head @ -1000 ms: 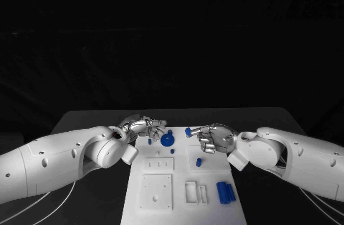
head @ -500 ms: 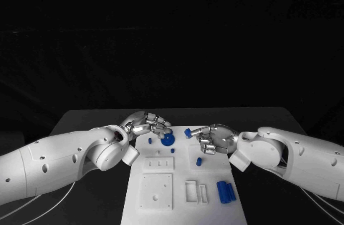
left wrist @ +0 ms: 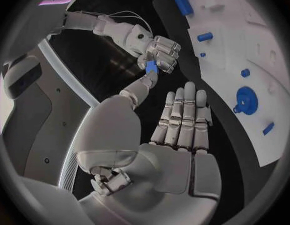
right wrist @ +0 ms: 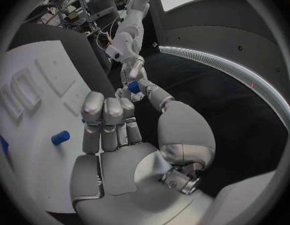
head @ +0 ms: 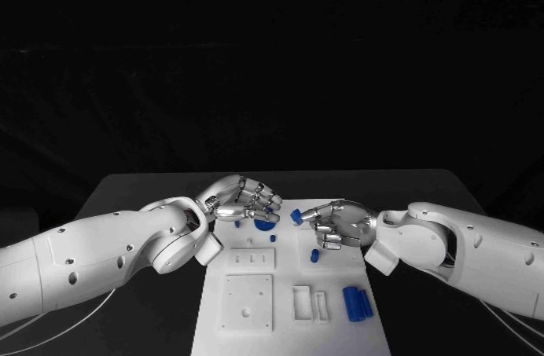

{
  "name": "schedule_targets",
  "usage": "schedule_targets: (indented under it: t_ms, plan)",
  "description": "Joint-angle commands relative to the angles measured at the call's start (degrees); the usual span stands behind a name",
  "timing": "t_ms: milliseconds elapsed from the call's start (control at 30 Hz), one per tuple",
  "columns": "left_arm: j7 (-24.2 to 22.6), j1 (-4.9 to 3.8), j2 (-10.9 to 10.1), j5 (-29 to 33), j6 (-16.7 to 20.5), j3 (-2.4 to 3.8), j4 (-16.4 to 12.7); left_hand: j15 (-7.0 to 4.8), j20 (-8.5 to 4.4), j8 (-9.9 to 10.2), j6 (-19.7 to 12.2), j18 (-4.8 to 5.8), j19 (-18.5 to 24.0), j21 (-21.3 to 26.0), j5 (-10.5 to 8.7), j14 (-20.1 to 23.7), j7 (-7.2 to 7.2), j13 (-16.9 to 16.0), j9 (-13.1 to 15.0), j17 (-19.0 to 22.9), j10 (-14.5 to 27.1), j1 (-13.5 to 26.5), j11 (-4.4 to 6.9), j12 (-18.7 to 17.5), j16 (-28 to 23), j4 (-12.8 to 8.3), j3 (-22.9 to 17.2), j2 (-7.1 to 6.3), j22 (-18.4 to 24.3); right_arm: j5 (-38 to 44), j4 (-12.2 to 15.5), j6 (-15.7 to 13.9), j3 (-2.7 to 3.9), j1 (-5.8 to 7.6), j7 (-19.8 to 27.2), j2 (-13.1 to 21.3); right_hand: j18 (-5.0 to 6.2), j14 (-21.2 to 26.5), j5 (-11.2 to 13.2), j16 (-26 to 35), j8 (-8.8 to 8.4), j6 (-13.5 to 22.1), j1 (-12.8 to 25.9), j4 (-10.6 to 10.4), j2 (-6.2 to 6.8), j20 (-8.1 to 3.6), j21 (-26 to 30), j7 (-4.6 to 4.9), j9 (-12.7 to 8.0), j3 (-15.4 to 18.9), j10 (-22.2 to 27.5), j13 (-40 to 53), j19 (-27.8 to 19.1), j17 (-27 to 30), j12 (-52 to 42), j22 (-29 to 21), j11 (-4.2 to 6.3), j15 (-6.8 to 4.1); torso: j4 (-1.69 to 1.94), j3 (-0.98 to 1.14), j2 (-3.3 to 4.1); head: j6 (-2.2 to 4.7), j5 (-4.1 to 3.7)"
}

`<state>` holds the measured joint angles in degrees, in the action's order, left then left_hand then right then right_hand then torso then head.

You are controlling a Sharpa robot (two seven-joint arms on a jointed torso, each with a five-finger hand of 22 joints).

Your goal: Assemble the parts on the task board

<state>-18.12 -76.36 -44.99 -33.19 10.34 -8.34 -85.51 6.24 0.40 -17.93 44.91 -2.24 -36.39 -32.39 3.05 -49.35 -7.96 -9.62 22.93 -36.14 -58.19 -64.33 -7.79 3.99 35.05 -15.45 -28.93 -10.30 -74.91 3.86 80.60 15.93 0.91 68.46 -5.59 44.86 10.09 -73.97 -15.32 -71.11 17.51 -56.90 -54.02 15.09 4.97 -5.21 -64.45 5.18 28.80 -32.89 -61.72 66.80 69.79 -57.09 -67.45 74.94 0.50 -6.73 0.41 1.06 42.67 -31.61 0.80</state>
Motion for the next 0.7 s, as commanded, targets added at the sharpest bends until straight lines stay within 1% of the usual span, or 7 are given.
schedule_targets:
  t_ms: [33,267,367,467,533,600,700]
  plan:
    - [-1.90,0.03,0.09,-3.44,-2.67,0.06,-0.34,0.24,0.20,0.18,-0.48,0.70,0.89,0.41,-0.13,0.92,-0.04,0.16,0.03,0.06,0.57,0.72,0.17,0.02,-0.23,0.29,0.58,-0.68,-0.93,1.28,0.16,2.56,0.00,-0.12,-0.48,0.05,4.91,0.28,-0.29,0.27,-0.24,-0.12,-0.08,0.24,-0.63,-0.14,0.33,0.70,0.05,0.26,0.24,0.08,-0.45,-0.06,0.12,0.95,0.03,-0.03,0.03,0.05,0.01,-0.05,-0.03]
    - [-1.84,0.08,0.06,-5.07,-5.56,0.08,-0.69,1.27,1.29,0.17,-1.32,1.04,3.95,1.67,-0.22,3.44,0.36,0.55,0.34,0.00,1.51,3.82,0.36,0.18,-0.33,1.11,2.99,-1.57,-0.92,2.45,0.38,3.04,-0.01,-0.36,-0.75,0.02,4.91,0.27,-0.32,0.26,-0.25,-0.12,-0.10,0.26,-0.61,-0.14,0.31,0.70,0.06,0.28,0.24,0.08,-0.45,-0.07,0.11,0.96,0.02,-0.03,0.01,0.02,0.03,-0.23,-0.09]
    - [-1.79,0.08,0.03,-6.58,-5.96,0.08,-0.83,1.55,1.63,0.05,-1.49,1.30,5.16,2.21,-0.22,4.15,0.37,0.60,0.52,-0.17,1.56,4.40,0.28,0.35,-0.12,1.30,3.43,-1.42,-0.91,2.45,0.53,3.28,-0.04,-0.45,-0.98,0.07,4.91,0.27,-0.33,0.26,-0.25,-0.12,-0.10,0.27,-0.61,-0.14,0.31,0.70,0.06,0.28,0.25,0.08,-0.45,-0.08,0.11,0.96,0.02,-0.02,0.01,0.02,0.02,-0.31,-0.20]
    - [-1.73,0.08,-0.01,-7.12,-6.24,0.09,-0.93,1.61,1.77,-0.05,-1.63,1.49,5.95,2.58,-0.22,4.36,0.36,0.54,0.70,-0.41,1.19,4.99,0.25,0.72,0.34,1.51,3.85,-1.03,-0.91,2.47,0.64,3.49,-0.12,-0.53,-1.18,0.09,4.91,0.27,-0.33,0.25,-0.24,-0.13,-0.10,0.28,-0.59,-0.14,0.30,0.70,0.06,0.29,0.25,0.08,-0.45,-0.08,0.11,0.96,0.02,-0.02,0.01,0.02,0.02,-0.46,-0.19]
    - [-1.60,0.08,-0.02,-7.14,-6.51,0.09,-0.87,1.62,1.79,-0.11,-1.69,1.59,6.23,2.71,-0.22,4.46,0.35,0.50,0.78,-0.52,0.99,5.35,0.21,0.91,0.58,1.66,4.08,-0.74,-0.92,2.52,0.78,3.45,-0.19,-0.57,-1.25,0.15,4.91,0.27,-0.34,0.25,-0.24,-0.14,-0.11,0.29,-0.58,-0.14,0.30,0.70,0.07,0.30,0.25,0.08,-0.45,-0.09,0.11,0.96,0.02,-0.02,-0.01,0.01,0.02,-0.16,-0.29]
    - [-1.08,0.08,0.02,-7.77,-7.11,0.09,-0.82,1.51,1.77,-0.22,-1.66,1.68,6.45,2.83,-0.21,4.25,0.47,0.41,0.89,-0.73,0.61,5.72,0.07,1.24,1.06,1.79,4.33,0.01,-0.93,2.61,1.00,3.66,-0.23,-0.60,-1.34,0.23,4.91,0.27,-0.35,0.24,-0.23,-0.15,-0.13,0.31,-0.56,-0.14,0.29,0.70,0.08,0.31,0.25,0.08,-0.46,-0.09,0.10,0.97,0.02,-0.02,0.00,0.04,0.02,-0.18,-0.19]
    - [-0.59,0.08,0.02,-8.75,-7.73,0.09,-1.01,1.07,1.49,-0.26,-1.91,1.89,6.59,2.88,-0.22,3.70,0.79,0.13,1.03,-1.37,-0.08,6.00,0.20,2.15,2.48,1.24,5.28,1.32,-1.00,2.91,1.19,3.83,-0.30,-0.65,-1.44,0.31,4.91,0.27,-0.37,0.24,-0.23,-0.17,-0.14,0.32,-0.55,-0.14,0.28,0.70,0.08,0.31,0.25,0.08,-0.46,-0.10,0.10,0.97,0.02,-0.02,0.06,0.04,0.02,-0.34,0.01]
